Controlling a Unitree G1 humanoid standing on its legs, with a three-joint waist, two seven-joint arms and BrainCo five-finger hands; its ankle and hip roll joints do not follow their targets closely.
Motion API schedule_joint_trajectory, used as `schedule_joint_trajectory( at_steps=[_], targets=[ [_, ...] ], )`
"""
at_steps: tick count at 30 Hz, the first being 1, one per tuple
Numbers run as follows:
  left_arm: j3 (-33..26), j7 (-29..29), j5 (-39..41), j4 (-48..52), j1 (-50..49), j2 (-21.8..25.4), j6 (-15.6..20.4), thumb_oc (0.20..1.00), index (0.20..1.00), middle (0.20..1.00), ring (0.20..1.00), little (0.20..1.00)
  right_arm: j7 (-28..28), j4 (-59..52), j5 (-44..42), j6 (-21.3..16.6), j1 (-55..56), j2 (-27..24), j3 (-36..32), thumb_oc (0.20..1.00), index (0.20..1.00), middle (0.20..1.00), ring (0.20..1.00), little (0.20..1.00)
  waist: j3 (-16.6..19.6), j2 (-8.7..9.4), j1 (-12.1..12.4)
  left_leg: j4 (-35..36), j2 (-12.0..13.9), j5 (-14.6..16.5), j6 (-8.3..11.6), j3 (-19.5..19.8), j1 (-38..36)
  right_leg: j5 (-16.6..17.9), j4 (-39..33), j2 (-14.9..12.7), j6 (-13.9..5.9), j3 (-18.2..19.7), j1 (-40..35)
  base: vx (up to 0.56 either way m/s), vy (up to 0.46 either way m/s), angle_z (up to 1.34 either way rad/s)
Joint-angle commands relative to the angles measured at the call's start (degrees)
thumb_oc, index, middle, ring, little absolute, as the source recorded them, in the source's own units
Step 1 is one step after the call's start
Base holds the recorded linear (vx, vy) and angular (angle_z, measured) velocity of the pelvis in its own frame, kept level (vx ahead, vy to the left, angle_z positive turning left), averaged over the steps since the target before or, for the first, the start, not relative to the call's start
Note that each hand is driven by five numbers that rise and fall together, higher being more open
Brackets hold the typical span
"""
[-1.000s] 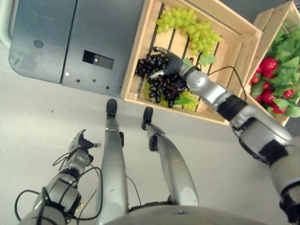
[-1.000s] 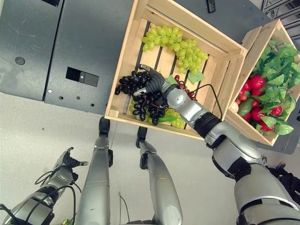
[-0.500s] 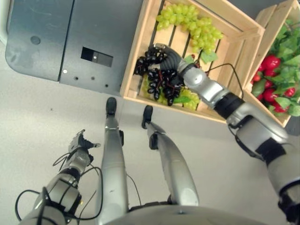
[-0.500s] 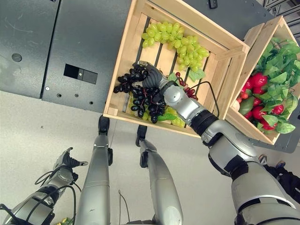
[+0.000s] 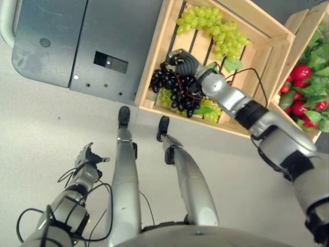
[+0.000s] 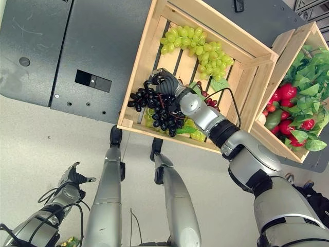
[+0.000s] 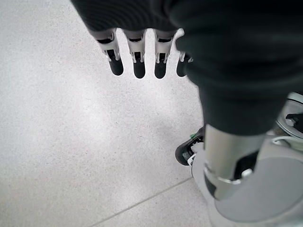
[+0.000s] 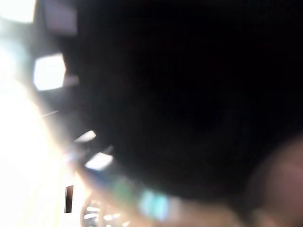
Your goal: Pick up the fruits from the basket on one side to the basket on the other side
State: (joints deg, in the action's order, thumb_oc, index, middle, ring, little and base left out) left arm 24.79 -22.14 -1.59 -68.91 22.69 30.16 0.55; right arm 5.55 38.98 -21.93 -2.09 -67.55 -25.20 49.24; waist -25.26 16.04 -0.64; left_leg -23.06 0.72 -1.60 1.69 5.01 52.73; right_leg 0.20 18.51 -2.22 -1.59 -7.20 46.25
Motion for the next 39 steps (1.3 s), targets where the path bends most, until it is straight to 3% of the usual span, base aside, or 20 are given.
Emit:
schedule_joint_trajectory(
  at_steps=[1,13,25,39],
  targets=[
    [-1.4,-0.9,-0.9,-0.3,-0.1,-1.2,-0.4,1.000,1.000,1.000,1.000,1.000,-1.1,-1.5,0.5,-0.6,-0.4,-1.6,0.4,0.200,0.200,0.200,0.200,0.200,-4.5,1.23,1.2,-4.7,-3.0,3.1,-1.41,-0.2,0.0,6.2,-0.1,-0.6,-2.96,-0.3,1.4,0.00,0.000,0.00],
    [-1.5,-0.4,-0.7,-0.3,-0.2,-0.6,-0.1,1.000,1.000,1.000,1.000,1.000,-1.3,-1.7,-0.9,-1.3,-5.5,-3.4,1.5,0.200,0.200,0.200,0.200,0.200,-4.5,1.07,1.3,-4.8,-3.0,3.1,-1.38,-0.3,-0.3,6.4,0.0,-0.7,-2.97,-0.2,1.2,0.00,0.000,0.00],
    [0.2,0.7,-0.5,-1.0,-0.2,0.4,0.7,1.000,1.000,1.000,1.000,1.000,-1.3,14.6,-5.0,-2.3,-19.5,-2.1,2.9,0.200,0.200,0.200,0.200,0.200,-4.5,0.80,2.6,-5.0,-2.8,3.2,-1.25,-0.2,-0.9,6.6,0.0,-0.8,-2.97,-0.6,0.4,0.00,0.000,0.00],
    [-0.4,1.8,0.0,-1.3,-0.9,0.4,1.2,1.000,1.000,1.000,1.000,1.000,-3.0,15.7,-6.8,-2.5,-23.8,-4.6,3.6,0.200,0.200,0.200,0.200,0.200,-4.5,1.09,2.9,-4.3,-2.7,2.7,-1.04,0.1,-2.2,6.8,-0.2,-0.9,-2.94,-0.8,-0.8,0.00,0.000,0.00]
  ],
)
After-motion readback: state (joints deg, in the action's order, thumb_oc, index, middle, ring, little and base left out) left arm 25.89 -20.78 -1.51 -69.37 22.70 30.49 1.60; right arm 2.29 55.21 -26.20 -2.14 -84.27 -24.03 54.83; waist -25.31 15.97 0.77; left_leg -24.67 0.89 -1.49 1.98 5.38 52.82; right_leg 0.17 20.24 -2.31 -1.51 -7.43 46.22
